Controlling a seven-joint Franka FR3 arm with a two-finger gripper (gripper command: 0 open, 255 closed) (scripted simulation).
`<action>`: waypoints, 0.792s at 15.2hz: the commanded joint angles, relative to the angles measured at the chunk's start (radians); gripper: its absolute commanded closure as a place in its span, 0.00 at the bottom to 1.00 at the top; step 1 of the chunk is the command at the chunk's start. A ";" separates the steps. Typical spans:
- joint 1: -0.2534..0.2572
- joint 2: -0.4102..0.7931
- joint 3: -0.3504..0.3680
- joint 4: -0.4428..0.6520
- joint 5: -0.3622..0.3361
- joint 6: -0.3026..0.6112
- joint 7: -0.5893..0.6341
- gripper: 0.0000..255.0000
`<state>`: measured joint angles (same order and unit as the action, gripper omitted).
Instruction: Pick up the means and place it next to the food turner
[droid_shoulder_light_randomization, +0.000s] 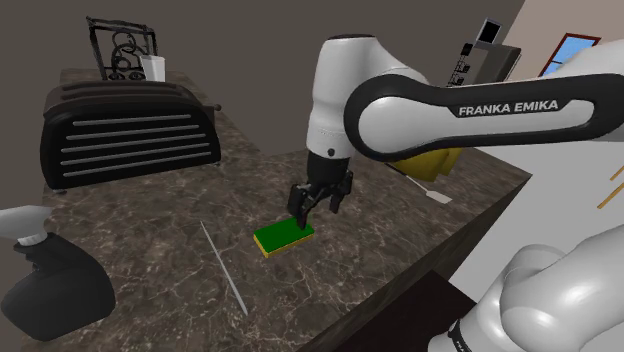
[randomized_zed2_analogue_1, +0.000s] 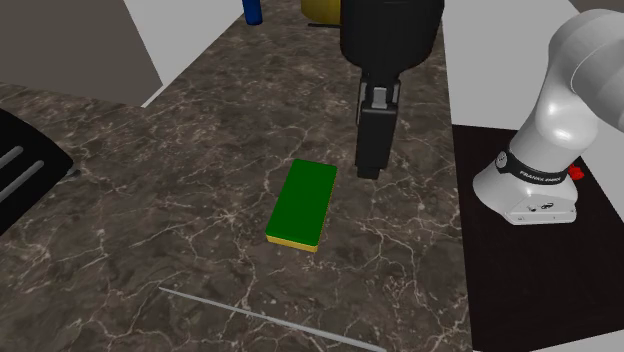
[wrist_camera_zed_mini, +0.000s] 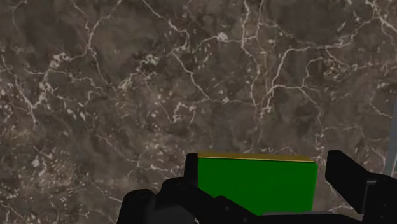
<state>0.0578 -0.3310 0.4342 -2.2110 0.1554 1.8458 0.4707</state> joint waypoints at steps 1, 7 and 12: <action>0.003 0.069 0.039 0.046 -0.012 0.026 0.059 0.00; 0.024 0.293 0.131 0.198 -0.100 0.090 0.236 0.00; 0.081 0.503 0.168 0.364 -0.217 0.107 0.389 0.00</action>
<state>0.1254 0.1209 0.5970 -1.8835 -0.0324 1.9464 0.8266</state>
